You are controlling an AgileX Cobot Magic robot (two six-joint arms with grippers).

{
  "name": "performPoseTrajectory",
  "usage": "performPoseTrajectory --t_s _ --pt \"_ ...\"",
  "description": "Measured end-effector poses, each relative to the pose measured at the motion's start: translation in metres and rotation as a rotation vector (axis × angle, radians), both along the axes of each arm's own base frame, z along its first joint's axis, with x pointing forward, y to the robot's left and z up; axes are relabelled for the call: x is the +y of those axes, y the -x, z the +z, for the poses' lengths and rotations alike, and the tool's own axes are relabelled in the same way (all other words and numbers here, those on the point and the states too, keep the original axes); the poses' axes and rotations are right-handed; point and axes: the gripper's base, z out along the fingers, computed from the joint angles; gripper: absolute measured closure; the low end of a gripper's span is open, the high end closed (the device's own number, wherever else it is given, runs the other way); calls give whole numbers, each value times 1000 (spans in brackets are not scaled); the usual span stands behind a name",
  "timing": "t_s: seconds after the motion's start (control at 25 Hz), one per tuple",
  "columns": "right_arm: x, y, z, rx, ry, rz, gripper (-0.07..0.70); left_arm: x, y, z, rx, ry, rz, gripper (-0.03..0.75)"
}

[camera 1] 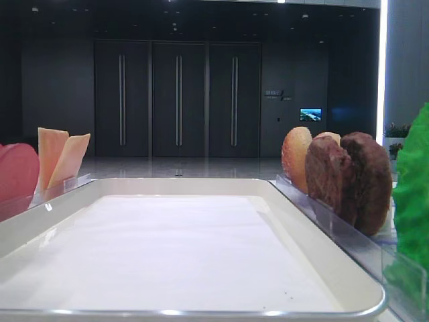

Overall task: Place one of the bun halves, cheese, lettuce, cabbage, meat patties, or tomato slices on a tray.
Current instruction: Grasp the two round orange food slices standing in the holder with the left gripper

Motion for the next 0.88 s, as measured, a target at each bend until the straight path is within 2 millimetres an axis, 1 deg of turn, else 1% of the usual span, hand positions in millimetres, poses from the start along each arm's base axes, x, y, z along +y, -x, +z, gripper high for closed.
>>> performPoseTrajectory --t_s 0.12,0.28,0.48,0.88 --pt "0 0 0 0 0 0 231 -5 2 0 -10 -1 14 232" --pt "0 0 0 0 0 0 231 -6 2 0 -13 -2 25 232" --pt "0 0 0 0 0 0 231 -8 -1 -6 8 -15 26 232" --pt "0 0 0 0 0 0 231 -19 -19 -35 96 -84 19 232"
